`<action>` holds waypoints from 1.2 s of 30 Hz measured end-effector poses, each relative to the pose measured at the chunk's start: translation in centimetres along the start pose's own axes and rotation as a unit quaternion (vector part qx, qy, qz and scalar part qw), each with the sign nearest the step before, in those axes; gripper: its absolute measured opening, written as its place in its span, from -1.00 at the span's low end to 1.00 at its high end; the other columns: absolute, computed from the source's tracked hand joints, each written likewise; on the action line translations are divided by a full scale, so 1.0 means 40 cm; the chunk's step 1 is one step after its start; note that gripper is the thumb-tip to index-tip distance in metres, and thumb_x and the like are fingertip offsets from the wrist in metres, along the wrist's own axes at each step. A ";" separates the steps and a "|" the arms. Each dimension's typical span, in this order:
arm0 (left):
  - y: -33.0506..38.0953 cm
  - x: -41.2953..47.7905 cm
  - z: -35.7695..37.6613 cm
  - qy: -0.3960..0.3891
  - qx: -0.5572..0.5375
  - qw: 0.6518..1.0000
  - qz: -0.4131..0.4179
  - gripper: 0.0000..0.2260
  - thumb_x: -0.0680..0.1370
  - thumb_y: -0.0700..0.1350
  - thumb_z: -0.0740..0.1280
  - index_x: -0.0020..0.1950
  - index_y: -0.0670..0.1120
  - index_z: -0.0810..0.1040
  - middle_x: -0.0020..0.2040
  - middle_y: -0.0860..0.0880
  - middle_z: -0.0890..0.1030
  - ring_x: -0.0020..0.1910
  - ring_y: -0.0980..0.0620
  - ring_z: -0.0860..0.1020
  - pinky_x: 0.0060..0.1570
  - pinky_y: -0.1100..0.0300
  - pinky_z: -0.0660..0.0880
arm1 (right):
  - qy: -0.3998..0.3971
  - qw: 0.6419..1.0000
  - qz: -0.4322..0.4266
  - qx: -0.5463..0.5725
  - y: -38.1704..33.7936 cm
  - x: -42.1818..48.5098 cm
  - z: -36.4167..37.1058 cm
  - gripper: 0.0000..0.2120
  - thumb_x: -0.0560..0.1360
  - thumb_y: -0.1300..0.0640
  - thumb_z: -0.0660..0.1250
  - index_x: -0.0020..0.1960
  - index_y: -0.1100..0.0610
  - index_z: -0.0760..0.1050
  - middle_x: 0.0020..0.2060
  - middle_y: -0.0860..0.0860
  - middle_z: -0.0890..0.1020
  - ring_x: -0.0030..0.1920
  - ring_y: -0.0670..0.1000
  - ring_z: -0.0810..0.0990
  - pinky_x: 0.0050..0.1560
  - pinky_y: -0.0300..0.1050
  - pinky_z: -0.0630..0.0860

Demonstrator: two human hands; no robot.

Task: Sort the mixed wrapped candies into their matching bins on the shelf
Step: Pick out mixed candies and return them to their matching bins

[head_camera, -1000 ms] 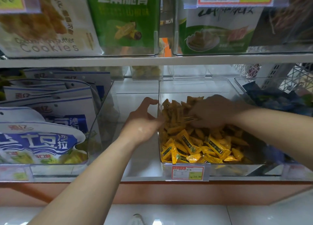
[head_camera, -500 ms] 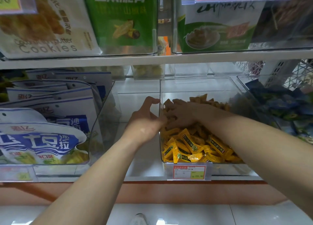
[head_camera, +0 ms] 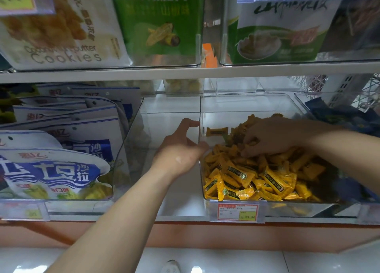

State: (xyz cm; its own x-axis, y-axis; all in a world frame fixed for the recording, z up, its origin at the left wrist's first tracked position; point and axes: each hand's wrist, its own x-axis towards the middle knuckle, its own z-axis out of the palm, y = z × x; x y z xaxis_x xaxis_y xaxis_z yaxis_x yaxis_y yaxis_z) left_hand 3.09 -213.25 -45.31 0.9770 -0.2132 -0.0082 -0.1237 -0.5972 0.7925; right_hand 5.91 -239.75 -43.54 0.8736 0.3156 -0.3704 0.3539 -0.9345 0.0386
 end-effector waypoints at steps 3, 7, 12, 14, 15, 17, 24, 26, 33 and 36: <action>0.001 0.001 0.002 -0.001 -0.004 1.000 0.002 -0.52 0.29 0.20 0.26 0.21 0.33 0.35 -0.33 0.22 0.63 -0.21 0.03 0.63 -0.09 -0.04 0.61 | 0.005 0.999 0.021 0.029 0.019 -0.006 -0.028 -0.12 0.13 -0.74 -0.16 -0.01 -0.21 0.59 -0.21 -0.24 0.55 -0.15 -0.26 0.45 0.16 -0.12 0.42; 0.000 0.001 0.007 0.002 -0.009 1.000 0.004 -0.53 0.31 0.19 0.27 0.22 0.32 0.34 -0.32 0.17 0.64 -0.19 0.03 0.63 -0.06 -0.03 0.60 | 0.044 0.995 0.064 -0.063 -0.015 0.046 -0.042 -0.17 0.38 -0.60 -0.27 -0.09 -0.05 0.55 -0.20 -0.13 0.56 -0.14 -0.11 0.52 -0.03 -0.09 0.33; 0.002 0.001 0.011 0.000 -0.011 1.000 0.002 -0.57 0.30 0.18 0.26 0.16 0.37 0.31 -0.31 0.22 0.64 -0.17 0.03 0.63 -0.01 -0.03 0.59 | 0.150 0.988 0.024 -0.030 -0.055 0.140 -0.034 -0.74 0.56 -0.17 0.27 -0.18 -0.02 0.50 -0.17 -0.08 0.55 0.00 0.03 0.55 0.02 -0.02 0.47; 0.003 0.001 0.011 0.002 -0.012 1.000 0.002 -0.58 0.31 0.19 0.26 0.16 0.36 0.31 -0.31 0.23 0.63 -0.18 0.04 0.63 -0.02 -0.03 0.59 | 0.103 0.993 0.028 0.048 -0.068 0.159 -0.030 -0.78 0.57 -0.12 0.29 -0.03 0.01 0.57 -0.03 -0.05 0.59 0.06 0.03 0.56 0.06 -0.02 0.52; 0.004 0.001 0.012 0.003 -0.013 1.000 0.003 -0.57 0.31 0.19 0.26 0.16 0.36 0.31 -0.31 0.24 0.63 -0.19 0.04 0.63 -0.03 -0.03 0.59 | 0.074 0.996 0.039 0.038 -0.072 0.169 -0.025 -0.72 0.59 -0.14 0.25 0.04 0.04 0.59 0.00 -0.01 0.61 0.04 0.04 0.57 0.08 0.01 0.54; 0.004 0.001 0.012 0.003 -0.013 1.000 0.003 -0.56 0.31 0.19 0.26 0.18 0.34 0.32 -0.31 0.25 0.62 -0.20 0.04 0.63 -0.04 -0.04 0.60 | 0.035 0.997 0.071 -0.009 -0.077 0.178 -0.013 -0.65 0.62 -0.16 0.18 0.12 0.06 0.57 -0.01 0.04 0.62 -0.01 0.06 0.58 0.07 0.03 0.56; 0.003 -0.002 0.009 0.004 -0.013 1.000 0.005 -0.54 0.31 0.20 0.25 0.21 0.32 0.32 -0.32 0.21 0.62 -0.21 0.04 0.62 -0.07 -0.04 0.60 | -0.018 0.991 0.115 0.058 -0.060 0.192 -0.002 -0.68 0.52 -0.03 0.38 0.17 0.15 0.62 0.11 0.08 0.65 0.12 0.10 0.61 0.20 0.08 0.55; 0.005 -0.004 0.009 0.005 -0.011 1.000 0.007 -0.53 0.31 0.20 0.26 0.22 0.31 0.33 -0.32 0.18 0.63 -0.21 0.03 0.62 -0.08 -0.05 0.61 | 0.020 0.992 0.111 0.054 -0.061 0.191 0.005 -0.78 0.53 0.03 0.38 0.09 0.12 0.66 0.06 0.05 0.67 0.07 0.07 0.62 0.15 0.10 0.58; 0.010 -0.001 0.003 0.011 0.032 0.999 0.018 -0.49 0.28 0.25 0.24 0.23 0.34 0.32 -0.29 0.33 0.59 -0.22 0.11 0.60 -0.09 0.02 0.61 | 0.285 0.944 0.047 0.162 -0.045 0.091 -0.005 -0.88 0.52 -0.08 0.39 -0.08 -0.06 0.64 -0.18 -0.18 0.57 -0.05 -0.04 0.57 0.01 -0.01 0.48; 0.020 -0.005 -0.003 0.012 0.055 0.998 0.021 -0.47 0.32 0.24 0.28 0.29 0.30 0.34 -0.17 0.23 0.62 -0.15 0.10 0.61 -0.07 0.02 0.61 | 0.333 0.912 0.015 0.238 -0.056 -0.006 -0.019 -0.86 0.57 -0.07 0.33 -0.10 -0.06 0.58 -0.12 -0.06 0.54 -0.07 -0.03 0.52 -0.04 -0.01 0.45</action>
State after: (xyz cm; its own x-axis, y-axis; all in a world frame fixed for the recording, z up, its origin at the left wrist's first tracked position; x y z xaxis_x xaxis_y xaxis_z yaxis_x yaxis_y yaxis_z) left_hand 2.84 -213.57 -44.60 0.9744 -0.2213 0.0399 -0.1815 -0.6691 0.7207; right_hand 5.16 -237.60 -42.85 0.9456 0.1711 0.2767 0.2804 -0.8598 -0.4267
